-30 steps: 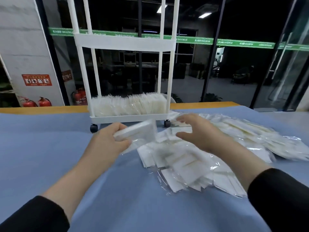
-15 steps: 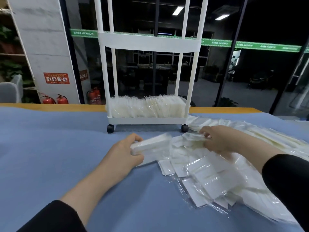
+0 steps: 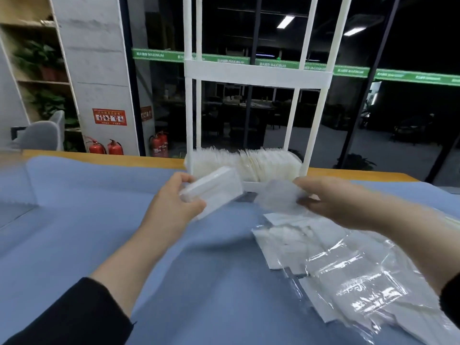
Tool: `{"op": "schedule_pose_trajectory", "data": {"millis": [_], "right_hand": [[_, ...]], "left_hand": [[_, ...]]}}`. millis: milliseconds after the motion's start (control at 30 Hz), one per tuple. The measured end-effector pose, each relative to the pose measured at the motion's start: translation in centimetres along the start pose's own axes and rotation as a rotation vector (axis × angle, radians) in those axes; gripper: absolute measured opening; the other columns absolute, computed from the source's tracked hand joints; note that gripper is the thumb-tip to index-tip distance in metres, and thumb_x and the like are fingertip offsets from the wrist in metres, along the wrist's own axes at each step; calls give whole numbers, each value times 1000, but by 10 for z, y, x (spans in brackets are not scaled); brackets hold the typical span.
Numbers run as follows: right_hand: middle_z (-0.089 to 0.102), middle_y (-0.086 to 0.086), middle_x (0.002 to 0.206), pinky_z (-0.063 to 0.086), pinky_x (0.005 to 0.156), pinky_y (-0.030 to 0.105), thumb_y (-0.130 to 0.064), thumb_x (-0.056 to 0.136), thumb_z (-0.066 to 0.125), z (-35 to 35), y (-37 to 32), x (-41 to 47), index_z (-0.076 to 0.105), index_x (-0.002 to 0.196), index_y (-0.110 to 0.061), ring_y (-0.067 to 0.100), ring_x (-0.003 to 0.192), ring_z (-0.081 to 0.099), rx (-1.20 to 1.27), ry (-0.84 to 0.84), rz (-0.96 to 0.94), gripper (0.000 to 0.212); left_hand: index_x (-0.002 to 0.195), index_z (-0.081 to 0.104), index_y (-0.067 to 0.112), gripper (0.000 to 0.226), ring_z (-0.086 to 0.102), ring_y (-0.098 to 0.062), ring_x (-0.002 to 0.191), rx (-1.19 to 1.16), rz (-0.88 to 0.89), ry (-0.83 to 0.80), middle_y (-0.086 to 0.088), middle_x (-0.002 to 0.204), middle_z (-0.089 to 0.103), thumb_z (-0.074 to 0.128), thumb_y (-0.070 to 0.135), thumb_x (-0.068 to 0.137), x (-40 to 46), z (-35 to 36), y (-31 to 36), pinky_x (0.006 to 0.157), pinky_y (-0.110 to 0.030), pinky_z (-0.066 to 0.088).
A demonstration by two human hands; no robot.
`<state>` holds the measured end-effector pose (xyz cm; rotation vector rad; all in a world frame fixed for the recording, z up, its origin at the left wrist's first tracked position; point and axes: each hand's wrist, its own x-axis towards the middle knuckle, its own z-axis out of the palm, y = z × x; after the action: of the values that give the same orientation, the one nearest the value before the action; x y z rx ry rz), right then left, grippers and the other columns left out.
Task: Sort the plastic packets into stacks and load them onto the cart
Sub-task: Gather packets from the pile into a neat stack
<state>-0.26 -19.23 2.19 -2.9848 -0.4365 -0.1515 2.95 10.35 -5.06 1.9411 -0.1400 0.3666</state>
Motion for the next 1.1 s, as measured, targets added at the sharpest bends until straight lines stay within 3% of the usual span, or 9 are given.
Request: {"op": "schedule_pose_trajectory", "data": {"millis": [133,233,400,467,567,667,800,933,1100], "right_hand": [[65,-9,95,50,79,35,-27,93,62,20,-60,12,58,101,-31,14,87,59,62,46,-140,10],[63,-9,94,46,79,30,-19,90,63,55,-84,28,63,96,-26,13,88,56,142,105,-203,10],[57,-9,103,42,82,26,-15,84,72,102,-87,43,63,105,-23,8,94,52,338,267,-171,25],[55,-12,104,42,84,23,-16,81,77,109,-81,45,60,107,-26,6,98,52,385,343,-148,32],[51,-13,109,40,89,19,-23,79,81,116,-78,46,54,108,-36,7,105,52,427,365,-147,42],[44,-15,122,33,96,10,-27,76,84,123,-79,47,47,117,-42,4,117,46,540,366,-96,57],[41,-23,133,34,94,8,-32,74,86,127,-80,46,32,136,-50,-13,119,41,708,254,-25,84],[47,-28,126,38,88,10,-28,80,81,127,-83,42,38,136,-52,-7,105,51,704,200,-60,74],[47,-28,114,34,82,4,-24,84,77,129,-84,45,48,128,-46,-10,103,49,637,187,-131,58]], "left_hand": [[107,61,31,35,57,0,63,-13,7,-137,8,101,66,72,6,86,2,-27,-6,54,-11,42],[103,64,34,34,59,-1,70,-63,-64,-232,7,101,65,71,6,85,-3,-40,-23,68,-16,45],[100,71,33,31,63,-23,99,-190,-177,-301,-4,115,70,54,38,75,-3,-22,-37,92,-39,48],[106,73,25,53,66,-24,110,-246,-161,-276,1,113,74,53,65,78,-3,-13,-37,105,-48,48],[108,65,13,92,55,-14,89,-180,-59,-242,4,94,60,43,95,73,-7,-7,-33,85,-41,46],[96,66,8,71,44,-13,75,-194,-54,-133,-2,82,51,49,76,86,-9,1,-32,70,-33,34],[83,68,15,24,50,-7,67,-79,-41,-116,5,74,61,62,32,98,-7,5,-36,62,-19,40],[88,64,10,27,48,-10,67,-116,-37,-123,1,74,57,58,33,101,-6,7,-39,66,-29,39],[89,64,21,21,51,-5,68,-136,-18,-133,13,73,58,64,41,97,-7,10,-37,67,-23,41]]}}
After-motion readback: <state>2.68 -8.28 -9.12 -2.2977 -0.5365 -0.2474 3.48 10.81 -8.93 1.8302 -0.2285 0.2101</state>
